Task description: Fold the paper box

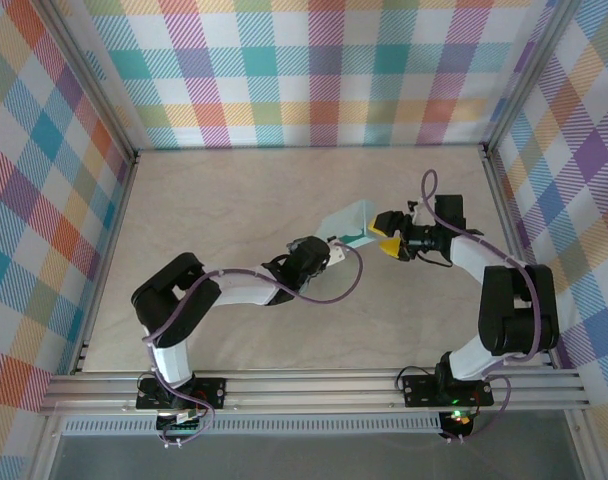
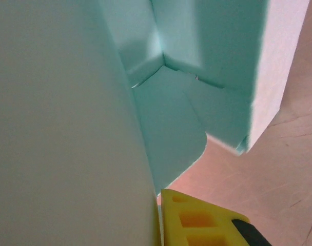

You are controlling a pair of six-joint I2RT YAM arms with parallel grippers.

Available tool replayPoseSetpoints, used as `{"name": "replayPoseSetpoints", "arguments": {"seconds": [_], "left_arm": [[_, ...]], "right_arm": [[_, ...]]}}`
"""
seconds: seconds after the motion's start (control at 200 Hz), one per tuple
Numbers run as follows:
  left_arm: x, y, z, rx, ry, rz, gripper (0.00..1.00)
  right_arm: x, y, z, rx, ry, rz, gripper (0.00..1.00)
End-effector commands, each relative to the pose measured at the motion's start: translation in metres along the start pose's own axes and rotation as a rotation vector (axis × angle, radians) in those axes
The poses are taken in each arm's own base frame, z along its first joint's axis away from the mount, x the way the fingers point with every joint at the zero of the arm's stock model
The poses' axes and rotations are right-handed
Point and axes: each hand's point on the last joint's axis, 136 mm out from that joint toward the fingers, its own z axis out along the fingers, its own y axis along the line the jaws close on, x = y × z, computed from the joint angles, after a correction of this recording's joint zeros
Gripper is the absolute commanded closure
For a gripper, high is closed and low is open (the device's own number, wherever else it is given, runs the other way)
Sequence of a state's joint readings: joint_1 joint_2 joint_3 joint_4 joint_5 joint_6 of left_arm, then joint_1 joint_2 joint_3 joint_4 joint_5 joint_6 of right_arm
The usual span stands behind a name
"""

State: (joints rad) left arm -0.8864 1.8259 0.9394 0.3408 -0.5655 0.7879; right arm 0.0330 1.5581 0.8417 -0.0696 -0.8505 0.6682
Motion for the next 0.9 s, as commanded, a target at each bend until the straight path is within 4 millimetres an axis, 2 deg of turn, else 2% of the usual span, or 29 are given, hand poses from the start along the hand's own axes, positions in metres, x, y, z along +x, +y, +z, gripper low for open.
{"name": "replayPoseSetpoints", "arguments": {"seconds": [0.0, 0.225, 0.44, 0.755, 0.895], "left_arm": [[-0.007, -0.009, 0.008, 0.029, -0.005, -0.026, 0.85], [-0.014, -0.022, 0.019, 0.045, -0.003, 0.007, 0.82], [-0.010, -0.041, 0.033, 0.035, 0.039, 0.107, 0.80], [-0.013, -0.055, 0.042, 0.042, 0.052, 0.167, 0.79], [-0.013, -0.056, 0.043, 0.041, 0.055, 0.174, 0.78]], "right_arm": [[-0.001, 0.006, 0.004, -0.049, 0.018, -0.022, 0.18], [-0.005, 0.013, 0.008, -0.081, 0.027, -0.019, 0.19], [-0.016, 0.010, 0.015, -0.057, 0.017, 0.020, 0.15], [-0.022, 0.007, 0.037, 0.072, 0.054, -0.056, 0.15], [-0.025, 0.000, 0.043, 0.157, 0.056, -0.084, 0.25]]}}
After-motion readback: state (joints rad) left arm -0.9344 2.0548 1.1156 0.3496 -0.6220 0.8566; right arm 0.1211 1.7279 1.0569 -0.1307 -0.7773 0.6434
